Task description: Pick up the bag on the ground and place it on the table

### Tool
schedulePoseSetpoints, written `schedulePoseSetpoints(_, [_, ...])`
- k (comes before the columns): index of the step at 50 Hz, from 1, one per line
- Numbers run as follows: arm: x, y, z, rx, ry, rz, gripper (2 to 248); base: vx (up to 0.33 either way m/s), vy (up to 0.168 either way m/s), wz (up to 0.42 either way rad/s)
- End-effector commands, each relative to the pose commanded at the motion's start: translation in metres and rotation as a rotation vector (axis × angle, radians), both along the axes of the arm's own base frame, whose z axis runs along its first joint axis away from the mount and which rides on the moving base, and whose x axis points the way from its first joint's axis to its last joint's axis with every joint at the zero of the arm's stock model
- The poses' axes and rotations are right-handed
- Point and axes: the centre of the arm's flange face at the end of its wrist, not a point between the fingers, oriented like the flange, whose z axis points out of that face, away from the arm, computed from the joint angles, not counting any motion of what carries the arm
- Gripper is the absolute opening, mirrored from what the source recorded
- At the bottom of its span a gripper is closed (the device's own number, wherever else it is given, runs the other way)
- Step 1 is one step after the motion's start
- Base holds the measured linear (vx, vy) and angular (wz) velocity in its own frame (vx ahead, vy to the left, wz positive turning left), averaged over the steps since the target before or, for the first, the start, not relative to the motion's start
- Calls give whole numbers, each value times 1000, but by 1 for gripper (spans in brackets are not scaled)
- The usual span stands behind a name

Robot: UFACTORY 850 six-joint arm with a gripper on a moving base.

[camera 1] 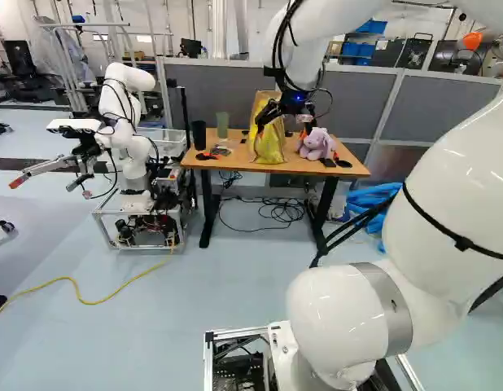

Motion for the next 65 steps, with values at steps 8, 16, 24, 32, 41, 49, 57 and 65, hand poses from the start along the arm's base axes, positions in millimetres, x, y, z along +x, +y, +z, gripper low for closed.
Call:
schedulePoseSetpoints(8, [-4,1,-17,-1,-43,7,247,0,0,0])
schedulePoseSetpoints(16, [-8,1,-35,-2,-91,14,247,0,0,0])
schedulePoseSetpoints(24, [-15,2,-54,-3,-142,20,247,0,0,0])
schedulePoseSetpoints(32, [-23,2,-74,-5,-196,27,247,0,0,0])
schedulePoseSetpoints(41, [-34,3,-97,-7,-261,35,247,0,0,0])
schedulePoseSetpoints(49, [-45,4,-116,-10,-318,41,247,0,0,0])
schedulePoseSetpoints(57, [-58,4,-135,-13,-374,47,247,0,0,0])
schedulePoseSetpoints(65, [-70,5,-151,-17,-425,51,247,0,0,0])
